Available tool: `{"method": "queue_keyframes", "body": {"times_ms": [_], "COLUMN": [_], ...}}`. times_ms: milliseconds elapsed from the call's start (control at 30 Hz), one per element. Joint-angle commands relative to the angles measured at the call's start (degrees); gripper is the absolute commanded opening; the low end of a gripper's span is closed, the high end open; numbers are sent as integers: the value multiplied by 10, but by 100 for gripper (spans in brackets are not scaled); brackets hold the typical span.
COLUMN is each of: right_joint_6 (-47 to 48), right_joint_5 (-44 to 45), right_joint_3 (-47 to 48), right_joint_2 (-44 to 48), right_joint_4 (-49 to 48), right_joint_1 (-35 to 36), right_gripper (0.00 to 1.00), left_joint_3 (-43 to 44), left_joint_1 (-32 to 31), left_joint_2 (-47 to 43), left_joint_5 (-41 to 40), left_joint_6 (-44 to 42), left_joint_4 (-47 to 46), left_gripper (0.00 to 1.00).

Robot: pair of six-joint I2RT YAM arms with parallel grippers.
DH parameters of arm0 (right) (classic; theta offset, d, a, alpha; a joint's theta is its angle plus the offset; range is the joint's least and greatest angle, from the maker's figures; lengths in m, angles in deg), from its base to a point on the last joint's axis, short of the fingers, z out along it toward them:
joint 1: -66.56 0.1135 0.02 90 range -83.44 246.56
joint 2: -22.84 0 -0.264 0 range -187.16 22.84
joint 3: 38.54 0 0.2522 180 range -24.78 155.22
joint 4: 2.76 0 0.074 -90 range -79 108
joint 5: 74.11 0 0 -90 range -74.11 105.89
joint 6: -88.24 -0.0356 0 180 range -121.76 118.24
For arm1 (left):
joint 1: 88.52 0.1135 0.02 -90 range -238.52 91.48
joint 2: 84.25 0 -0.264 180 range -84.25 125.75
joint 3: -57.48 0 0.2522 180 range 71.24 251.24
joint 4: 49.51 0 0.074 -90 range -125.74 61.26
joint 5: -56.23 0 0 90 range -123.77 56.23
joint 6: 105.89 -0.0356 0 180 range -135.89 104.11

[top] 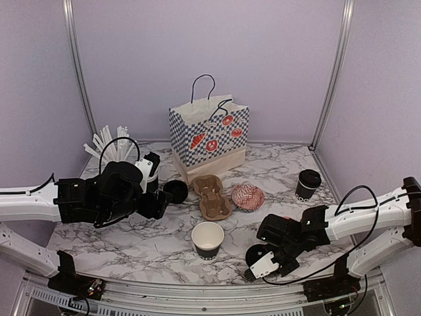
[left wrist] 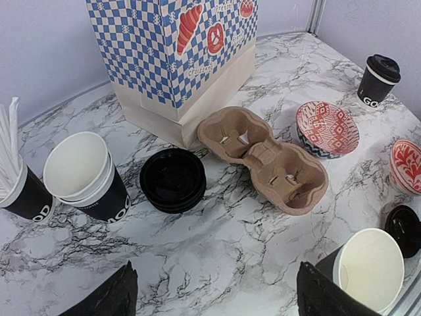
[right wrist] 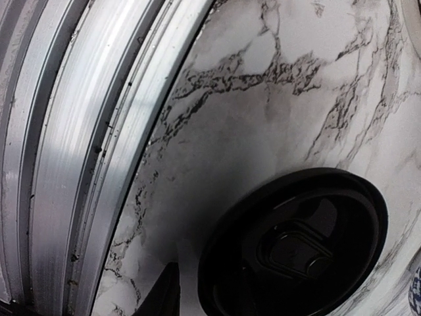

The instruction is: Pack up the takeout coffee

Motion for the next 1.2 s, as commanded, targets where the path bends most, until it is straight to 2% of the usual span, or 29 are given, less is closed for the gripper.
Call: {"method": "queue_keyframes", "body": {"times_ms": [0,167,267,367,467,567,667,733,867,1033,1167], "right_joint_6": [-5,-17,-24,-29,-28,-33,-50,-63,-105,-149,-166], "right_joint_5": [33,41,22,-27,-83,-167,-287,-333,-427,-554,-650], "right_joint_3": [2,7,32,73,133,209,288,348,446,541,565], "right_joint_2": [-9,-24,-20,-1,17,32,43,33,6,-30,-53], "right_joint_4": [-36,-51,-25,16,54,80,83,89,88,91,92], "right_joint_1": [5,6,6,4,-16,-65,-127,-134,-138,-158,-193], "right_gripper": [25,12,6,0,0,0,0,0,0,0,0], "left_joint_3": [11,14,21,35,41,14,-46,-67,-69,-50,-37], "left_joint_1": [2,2,2,2,0,-19,-30,-31,-42,-76,-94], "left_joint_2": [-4,-9,-12,-13,-20,-41,-71,-77,-44,2,31], "left_joint_5": [-4,-4,16,45,72,89,147,176,223,236,237], "left_joint_6": [-5,-17,-34,-61,-95,-168,-270,-296,-345,-389,-402], "left_joint_4": [-3,-3,-4,-8,-37,-130,-283,-372,-489,-567,-607], "left_gripper": [84,84,84,84,83,84,86,87,86,87,87]}}
